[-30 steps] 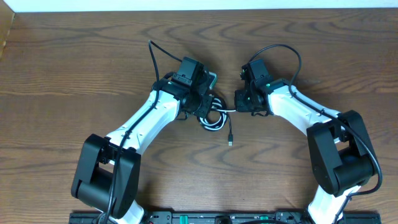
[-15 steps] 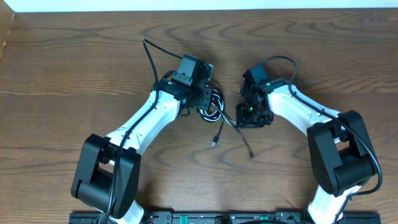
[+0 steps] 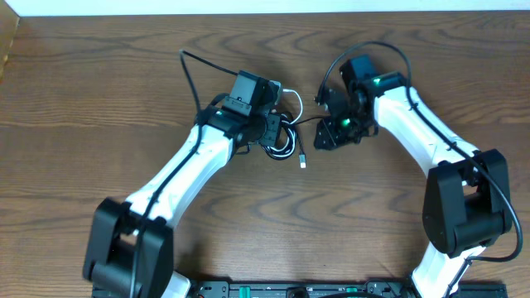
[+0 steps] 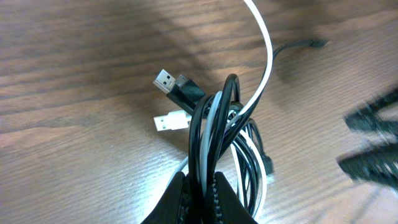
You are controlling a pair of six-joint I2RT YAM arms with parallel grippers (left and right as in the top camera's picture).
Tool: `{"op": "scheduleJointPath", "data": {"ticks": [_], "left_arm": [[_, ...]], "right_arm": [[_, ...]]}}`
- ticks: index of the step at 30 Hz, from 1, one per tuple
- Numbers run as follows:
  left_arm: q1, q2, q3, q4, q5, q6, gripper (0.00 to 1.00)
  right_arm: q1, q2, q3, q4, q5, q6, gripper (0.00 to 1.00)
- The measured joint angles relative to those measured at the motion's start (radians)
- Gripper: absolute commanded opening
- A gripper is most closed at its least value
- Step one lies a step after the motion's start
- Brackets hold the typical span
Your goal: Untangle cables
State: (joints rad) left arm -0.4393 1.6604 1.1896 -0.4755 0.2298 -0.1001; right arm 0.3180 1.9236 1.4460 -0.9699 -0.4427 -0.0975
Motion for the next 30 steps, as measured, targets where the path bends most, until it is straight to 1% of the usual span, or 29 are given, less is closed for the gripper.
{"op": "scheduleJointPath", "data": {"ticks": [3,5,7,10,12,13,17,22,25,30], "left_arm": [[0.0,-0.042,0.0,-0.017,0.0,0.004,0.08],[0.0,-0.056,0.0,-0.025,0.0,0.011,0.07],[0.0,-0.06,0.0,-0.035,0.0,0.027,0.08],[0.0,-0.06,0.0,-0.049,0.0,0.05,0.07],[0.0,-0.06,0.0,-0.049,0.0,0.06,0.07],[0.0,-0.06,0.0,-0.049,0.0,0.063,0.07],[0.0,-0.06,0.0,-0.048,0.0,0.075,0.07],[0.0,-0.06,0.0,-0.034,0.031,0.076,0.07],[0.0,-0.06,0.0,-0.025,0.049,0.075,0.08],[0.0,-0.06,0.0,-0.021,0.063,0.075,0.08]], "right_arm": [[-0.014,0.0,0.041,0.037,-0.037,-0.042,0.45],[-0.022,0.0,0.061,0.097,-0.068,-0.04,0.5],[-0.026,0.0,0.07,0.167,-0.09,-0.024,0.51],[-0.029,0.0,0.072,0.245,-0.097,0.015,0.5],[-0.029,0.0,0.073,0.274,-0.096,0.056,0.47],[-0.029,0.0,0.073,0.281,-0.096,0.077,0.44],[-0.027,0.0,0.073,0.282,-0.089,0.152,0.44],[-0.019,0.0,0.073,0.282,-0.068,0.207,0.44],[-0.005,0.0,0.073,0.28,-0.01,0.254,0.43],[0.021,0.0,0.071,0.28,0.13,0.334,0.36]]}}
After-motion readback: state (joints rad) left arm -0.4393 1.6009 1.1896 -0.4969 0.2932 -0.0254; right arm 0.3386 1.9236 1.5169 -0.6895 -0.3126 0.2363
